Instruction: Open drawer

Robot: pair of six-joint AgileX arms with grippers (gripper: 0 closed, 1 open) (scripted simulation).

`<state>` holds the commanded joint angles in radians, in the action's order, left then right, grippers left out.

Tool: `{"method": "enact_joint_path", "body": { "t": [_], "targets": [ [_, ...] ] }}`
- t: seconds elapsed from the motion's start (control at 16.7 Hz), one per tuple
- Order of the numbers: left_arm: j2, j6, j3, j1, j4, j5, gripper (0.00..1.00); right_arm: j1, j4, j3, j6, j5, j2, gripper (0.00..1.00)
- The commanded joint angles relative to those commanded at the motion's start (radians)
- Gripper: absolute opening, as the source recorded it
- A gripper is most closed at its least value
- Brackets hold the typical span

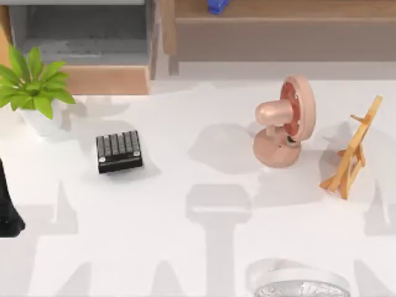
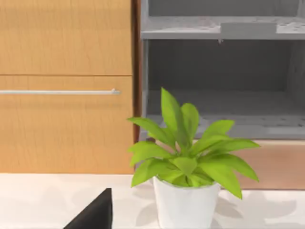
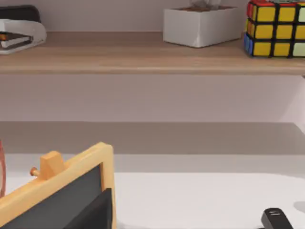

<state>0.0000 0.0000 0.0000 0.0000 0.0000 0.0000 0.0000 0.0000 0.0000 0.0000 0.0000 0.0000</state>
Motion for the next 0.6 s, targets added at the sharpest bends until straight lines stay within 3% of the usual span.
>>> {"method": "enact_joint_path", "body": {
  "t": [0.24, 0.6],
  "targets": [
    [0.036, 0.002, 0.029, -0.023, 0.022, -0.027, 1.0, 0.0, 0.0, 0.0, 0.0, 0.0, 0.0, 1.0],
    [0.367, 0.006, 0.234, -0.214, 0.169, -0.215, 1.0, 0.0, 0.0, 0.0, 0.0, 0.0, 0.0, 1.0]
  ]
}}
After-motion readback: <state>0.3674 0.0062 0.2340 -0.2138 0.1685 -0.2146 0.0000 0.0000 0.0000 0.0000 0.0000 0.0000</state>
